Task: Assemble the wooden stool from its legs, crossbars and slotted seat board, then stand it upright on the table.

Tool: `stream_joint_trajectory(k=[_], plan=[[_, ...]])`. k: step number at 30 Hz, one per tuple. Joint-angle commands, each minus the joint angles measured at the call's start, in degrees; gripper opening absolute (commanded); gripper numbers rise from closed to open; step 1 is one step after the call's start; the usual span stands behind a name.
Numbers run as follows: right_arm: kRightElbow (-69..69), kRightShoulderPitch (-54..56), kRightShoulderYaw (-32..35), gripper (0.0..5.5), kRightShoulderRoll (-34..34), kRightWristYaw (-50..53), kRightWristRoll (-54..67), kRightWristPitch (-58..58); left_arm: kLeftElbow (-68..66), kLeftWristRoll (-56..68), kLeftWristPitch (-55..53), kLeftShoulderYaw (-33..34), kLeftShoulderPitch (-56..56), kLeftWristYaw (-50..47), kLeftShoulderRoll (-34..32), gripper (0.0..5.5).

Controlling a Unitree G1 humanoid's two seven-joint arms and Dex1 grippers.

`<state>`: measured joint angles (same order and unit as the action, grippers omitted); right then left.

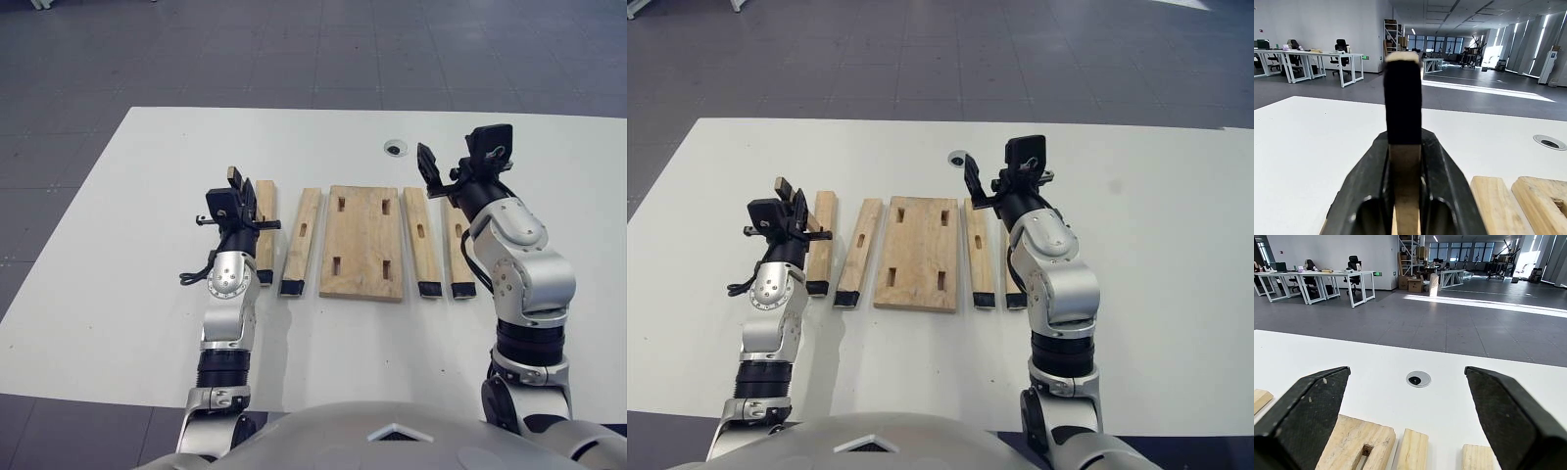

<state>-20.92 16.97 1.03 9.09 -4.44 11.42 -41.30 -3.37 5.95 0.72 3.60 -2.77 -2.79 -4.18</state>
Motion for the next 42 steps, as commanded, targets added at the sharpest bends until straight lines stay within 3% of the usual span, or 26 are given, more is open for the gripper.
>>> stream_joint_trajectory(k=[1,17,42], plan=[[-0.34,0.58,-0.15,4.31,-0.58,0.23,-0.23,-0.41,-6.36,-0.65,-5.07,1.58,3.28,-1.19,0.22,0.42],[-0.06,0.86,-0.18,4.31,-0.51,0.29,-0.49,0.12,8.64,1.78,-17.04,2.27,8.47,-1.27,1.76,0.42],[-0.01,0.47,-0.65,4.31,-0.83,0.24,-0.90,0.29,14.64,1.93,-16.80,1.30,4.64,0.44,2.02,0.42]])
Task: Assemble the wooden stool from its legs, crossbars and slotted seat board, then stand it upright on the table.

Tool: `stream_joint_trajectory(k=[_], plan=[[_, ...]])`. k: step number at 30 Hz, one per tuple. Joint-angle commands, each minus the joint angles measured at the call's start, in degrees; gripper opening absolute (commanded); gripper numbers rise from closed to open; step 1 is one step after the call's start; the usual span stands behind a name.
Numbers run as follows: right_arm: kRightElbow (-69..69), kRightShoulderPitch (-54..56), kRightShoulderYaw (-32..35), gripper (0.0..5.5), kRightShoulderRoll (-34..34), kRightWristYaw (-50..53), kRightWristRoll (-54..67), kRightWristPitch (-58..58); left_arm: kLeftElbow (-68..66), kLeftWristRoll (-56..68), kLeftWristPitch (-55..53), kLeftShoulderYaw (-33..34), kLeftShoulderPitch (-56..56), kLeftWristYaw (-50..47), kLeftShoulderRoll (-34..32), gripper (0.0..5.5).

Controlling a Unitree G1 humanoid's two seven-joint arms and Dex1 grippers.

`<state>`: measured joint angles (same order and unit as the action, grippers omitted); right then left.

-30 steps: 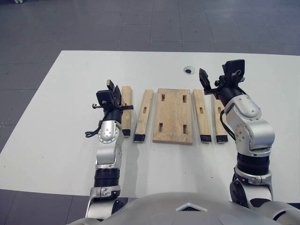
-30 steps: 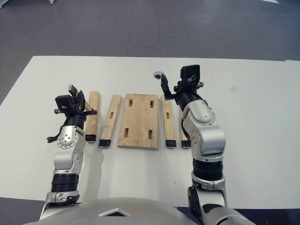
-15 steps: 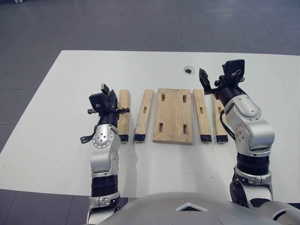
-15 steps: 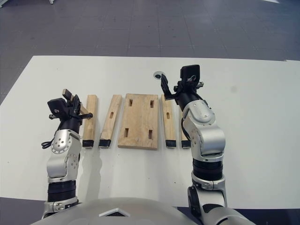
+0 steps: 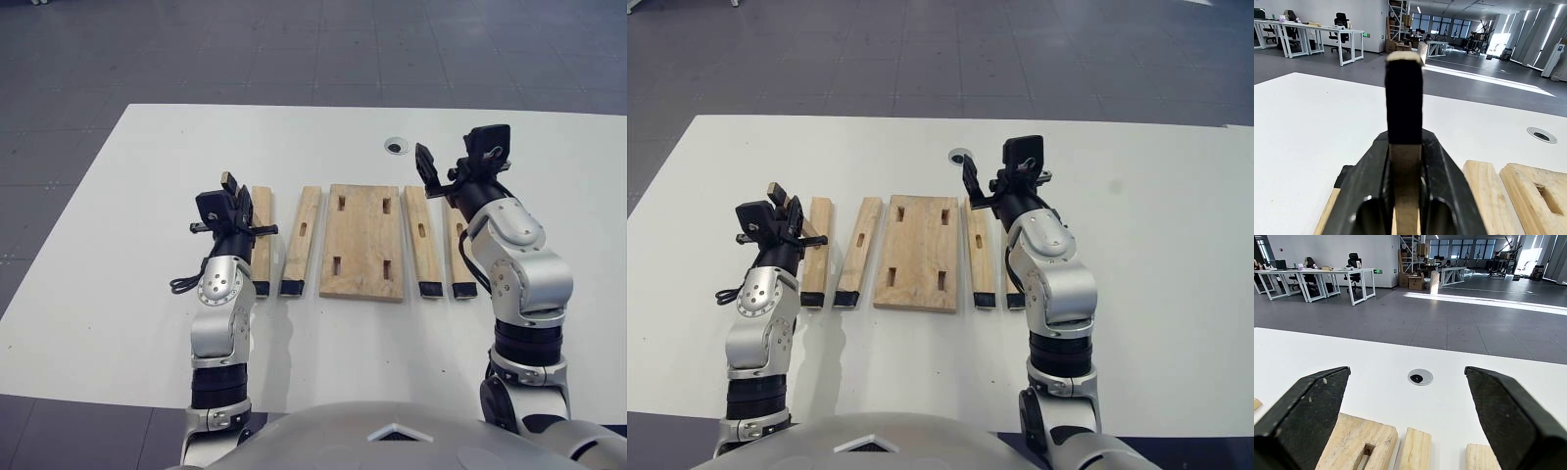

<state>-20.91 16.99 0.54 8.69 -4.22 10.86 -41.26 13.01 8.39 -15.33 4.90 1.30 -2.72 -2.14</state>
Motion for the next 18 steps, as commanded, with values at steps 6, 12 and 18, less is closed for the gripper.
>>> stream_joint_trajectory(k=[6,12,18], plan=[[0.02,0.61,-0.14,4.31,-0.40,-0.05,-0.35,0.27,-6.24,-1.81,2.57,0.64,1.91,0.32,-0.58,0.42],[0.03,0.68,-0.29,4.31,-0.40,-0.19,-0.43,0.24,-6.63,-1.38,3.86,2.67,-0.65,-0.07,-1.52,0.42],[-0.22,0.52,-0.18,4.31,-0.42,-0.12,-0.45,0.32,-8.42,-2.13,5.47,1.69,2.47,0.41,-0.52,0.42]])
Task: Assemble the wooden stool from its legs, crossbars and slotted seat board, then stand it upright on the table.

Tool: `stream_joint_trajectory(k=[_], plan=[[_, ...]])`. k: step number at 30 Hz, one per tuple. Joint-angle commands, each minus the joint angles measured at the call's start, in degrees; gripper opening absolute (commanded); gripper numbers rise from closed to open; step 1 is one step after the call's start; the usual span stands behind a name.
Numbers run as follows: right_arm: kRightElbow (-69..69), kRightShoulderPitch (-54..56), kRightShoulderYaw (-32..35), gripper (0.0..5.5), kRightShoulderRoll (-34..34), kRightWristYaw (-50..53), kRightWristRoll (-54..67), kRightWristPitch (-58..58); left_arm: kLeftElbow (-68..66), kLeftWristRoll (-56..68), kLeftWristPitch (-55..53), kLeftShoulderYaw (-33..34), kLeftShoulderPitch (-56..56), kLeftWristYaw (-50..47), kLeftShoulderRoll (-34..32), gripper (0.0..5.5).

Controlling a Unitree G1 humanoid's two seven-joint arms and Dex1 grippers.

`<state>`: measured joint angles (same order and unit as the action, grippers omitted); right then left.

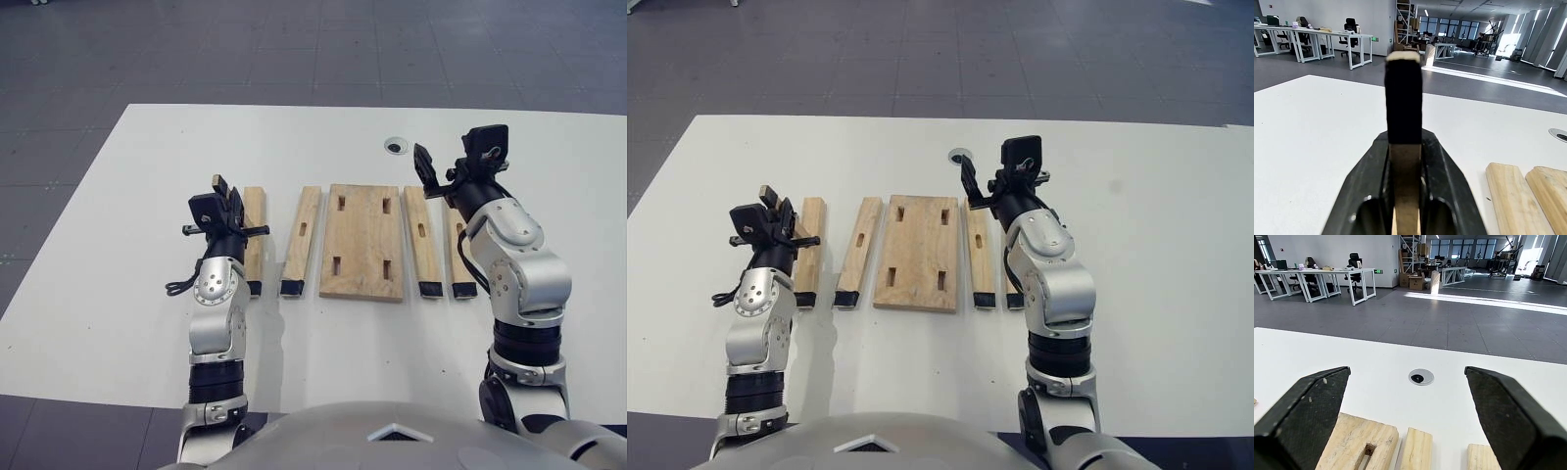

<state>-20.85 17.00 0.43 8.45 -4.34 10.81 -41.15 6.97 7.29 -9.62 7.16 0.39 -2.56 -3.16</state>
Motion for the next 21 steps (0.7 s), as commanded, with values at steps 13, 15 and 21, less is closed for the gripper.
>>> stream_joint_trajectory(k=[13,15,21], plan=[[-0.98,0.34,0.17,4.31,-0.04,0.12,-0.27,-0.41,-6.24,-1.21,1.15,-2.24,14.74,2.09,0.90,0.42],[-0.42,0.55,-0.17,4.31,0.15,-0.48,-0.08,-0.47,-6.54,-1.46,1.91,-2.23,16.37,1.73,1.31,0.42],[0.98,1.97,-0.33,4.31,0.88,-1.71,-0.22,-0.42,-9.46,-2.31,3.33,-3.29,20.23,1.98,1.59,0.42]])
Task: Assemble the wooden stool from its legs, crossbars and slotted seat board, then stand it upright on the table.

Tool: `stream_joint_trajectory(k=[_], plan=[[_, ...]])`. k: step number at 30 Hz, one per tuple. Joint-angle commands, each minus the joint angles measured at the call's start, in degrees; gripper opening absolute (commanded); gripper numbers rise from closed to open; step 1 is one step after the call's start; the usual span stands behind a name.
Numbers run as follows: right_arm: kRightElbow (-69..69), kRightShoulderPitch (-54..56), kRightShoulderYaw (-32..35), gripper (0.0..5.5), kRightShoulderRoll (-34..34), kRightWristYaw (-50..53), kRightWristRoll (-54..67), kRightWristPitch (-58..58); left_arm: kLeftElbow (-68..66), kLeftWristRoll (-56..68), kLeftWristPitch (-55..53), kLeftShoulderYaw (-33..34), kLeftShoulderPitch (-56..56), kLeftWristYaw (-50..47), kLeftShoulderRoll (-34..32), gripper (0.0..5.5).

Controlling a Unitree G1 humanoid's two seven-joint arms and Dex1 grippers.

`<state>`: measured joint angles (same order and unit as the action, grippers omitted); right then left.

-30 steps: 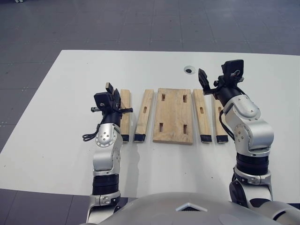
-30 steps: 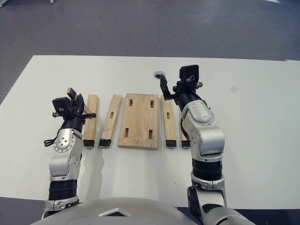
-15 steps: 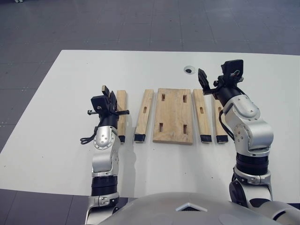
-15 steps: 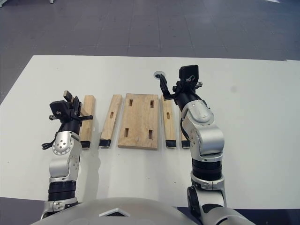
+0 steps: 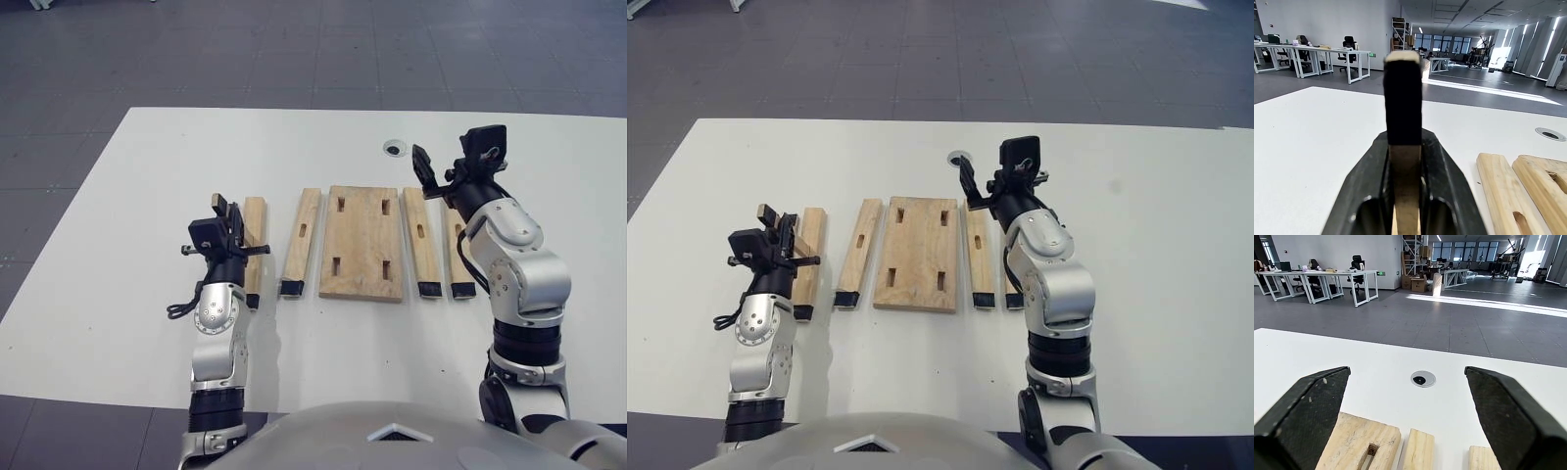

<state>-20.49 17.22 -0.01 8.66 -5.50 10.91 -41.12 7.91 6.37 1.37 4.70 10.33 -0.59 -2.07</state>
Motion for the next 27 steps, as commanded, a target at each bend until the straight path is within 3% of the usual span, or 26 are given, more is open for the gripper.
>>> stream_joint_trajectory(k=[1,8,16,22,27], plan=[[0.50,1.61,0.22,4.31,0.76,-0.53,-0.34,-0.44,-11.02,-1.27,-7.56,-0.74,10.78,0.16,0.42,0.42],[1.34,2.19,-0.04,4.31,0.90,-0.87,-0.39,-0.08,-14.68,-1.21,-4.40,-0.51,13.92,-0.66,1.33,0.42],[1.26,2.22,0.71,4.31,0.06,0.48,-0.82,0.36,-18.88,-1.48,-3.50,1.22,3.56,-1.93,-0.18,0.42],[0.70,1.92,0.73,4.31,0.29,0.94,-0.58,0.11,-16.95,-2.96,-2.02,0.20,7.06,-2.45,0.51,0.42],[0.75,2.09,0.40,4.31,0.05,1.08,-0.59,-0.01,-18.35,-3.48,-2.55,0.70,2.08,-3.27,0.33,0.42]])
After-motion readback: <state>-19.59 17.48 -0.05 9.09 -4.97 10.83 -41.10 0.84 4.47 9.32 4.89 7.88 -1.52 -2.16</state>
